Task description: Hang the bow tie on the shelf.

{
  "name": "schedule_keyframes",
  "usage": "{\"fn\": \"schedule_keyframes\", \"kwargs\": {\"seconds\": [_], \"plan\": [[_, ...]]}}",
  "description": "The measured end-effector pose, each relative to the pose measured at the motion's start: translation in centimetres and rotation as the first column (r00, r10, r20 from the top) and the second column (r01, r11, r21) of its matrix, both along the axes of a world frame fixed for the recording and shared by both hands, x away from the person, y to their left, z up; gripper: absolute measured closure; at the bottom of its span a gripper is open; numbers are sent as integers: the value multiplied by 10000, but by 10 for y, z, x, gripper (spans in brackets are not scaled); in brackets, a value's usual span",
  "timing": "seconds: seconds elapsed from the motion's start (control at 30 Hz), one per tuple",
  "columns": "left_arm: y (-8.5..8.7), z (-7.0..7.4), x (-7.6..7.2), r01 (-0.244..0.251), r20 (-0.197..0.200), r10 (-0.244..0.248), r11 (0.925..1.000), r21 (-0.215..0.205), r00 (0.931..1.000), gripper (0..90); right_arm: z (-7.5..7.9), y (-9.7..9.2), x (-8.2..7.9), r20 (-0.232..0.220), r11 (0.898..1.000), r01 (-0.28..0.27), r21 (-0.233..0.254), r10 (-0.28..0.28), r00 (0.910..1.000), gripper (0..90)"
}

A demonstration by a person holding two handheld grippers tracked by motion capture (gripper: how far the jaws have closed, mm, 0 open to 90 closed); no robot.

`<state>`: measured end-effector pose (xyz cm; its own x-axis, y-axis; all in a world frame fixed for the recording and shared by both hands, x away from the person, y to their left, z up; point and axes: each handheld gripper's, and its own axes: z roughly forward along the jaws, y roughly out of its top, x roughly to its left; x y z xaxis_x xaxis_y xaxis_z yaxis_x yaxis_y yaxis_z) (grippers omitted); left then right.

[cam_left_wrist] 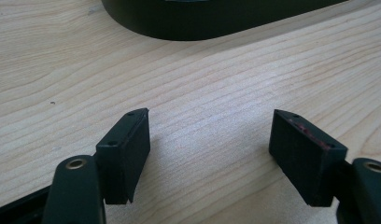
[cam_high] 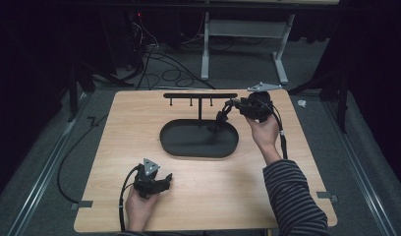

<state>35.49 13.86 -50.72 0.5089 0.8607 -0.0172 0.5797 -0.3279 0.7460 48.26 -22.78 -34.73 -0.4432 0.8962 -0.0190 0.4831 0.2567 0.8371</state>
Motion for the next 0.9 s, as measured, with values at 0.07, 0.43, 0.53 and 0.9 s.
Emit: {"fn": "schedule_keyframes", "kwargs": {"seconds": [0.07,0.43,0.53,0.9], "plan": [[0,0,0,-1,1,1,10000,2,10000,296,1,-1,-1,46,10000,-20,11,20,10000,680],[0,0,0,12,-11,-12,10000,17,10000,295,8,-7,-13,200,9993,-226,285,220,9996,628],[0,0,0,11,-10,-11,10000,15,10000,296,9,-8,-15,217,9992,-262,287,256,9994,617],[0,0,0,2,-7,-2,10000,-4,10000,295,5,-23,-26,142,9973,-362,638,354,9993,568]]}}
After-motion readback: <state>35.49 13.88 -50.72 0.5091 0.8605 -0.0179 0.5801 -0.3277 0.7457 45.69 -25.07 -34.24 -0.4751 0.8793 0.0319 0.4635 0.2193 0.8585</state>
